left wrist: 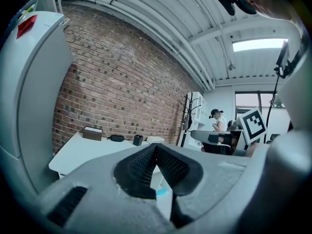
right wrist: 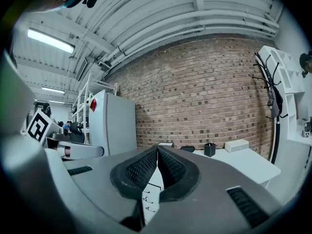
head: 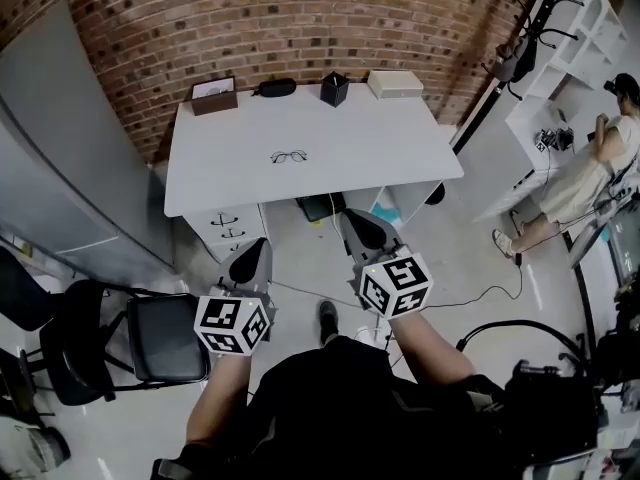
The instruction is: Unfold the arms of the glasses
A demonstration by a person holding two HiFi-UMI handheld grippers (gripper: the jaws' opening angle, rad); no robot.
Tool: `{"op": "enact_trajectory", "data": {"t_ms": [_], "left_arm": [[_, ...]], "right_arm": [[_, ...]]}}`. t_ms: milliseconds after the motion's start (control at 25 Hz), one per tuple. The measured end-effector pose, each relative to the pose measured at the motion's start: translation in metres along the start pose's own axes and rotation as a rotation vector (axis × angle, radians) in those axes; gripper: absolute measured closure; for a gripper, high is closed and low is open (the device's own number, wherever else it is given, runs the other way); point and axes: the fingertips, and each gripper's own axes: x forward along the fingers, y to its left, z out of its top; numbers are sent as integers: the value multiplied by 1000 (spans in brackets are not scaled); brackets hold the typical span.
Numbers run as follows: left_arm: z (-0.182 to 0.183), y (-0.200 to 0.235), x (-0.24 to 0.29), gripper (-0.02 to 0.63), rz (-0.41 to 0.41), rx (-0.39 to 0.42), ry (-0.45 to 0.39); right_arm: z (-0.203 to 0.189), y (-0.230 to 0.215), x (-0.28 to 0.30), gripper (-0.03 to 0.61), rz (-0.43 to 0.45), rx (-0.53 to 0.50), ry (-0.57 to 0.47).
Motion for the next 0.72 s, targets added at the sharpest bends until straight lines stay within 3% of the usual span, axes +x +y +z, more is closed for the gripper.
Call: {"op": "enact_trajectory", "data": {"t_ms": [240,720], "left_arm": [[4,8,45,604,20,-10,7],[24,33,121,604,112,12,10]], "right_arm": [[8,-34,28,571,12,-42,-6],[17,-93,76,571,77,-5,2]]}}
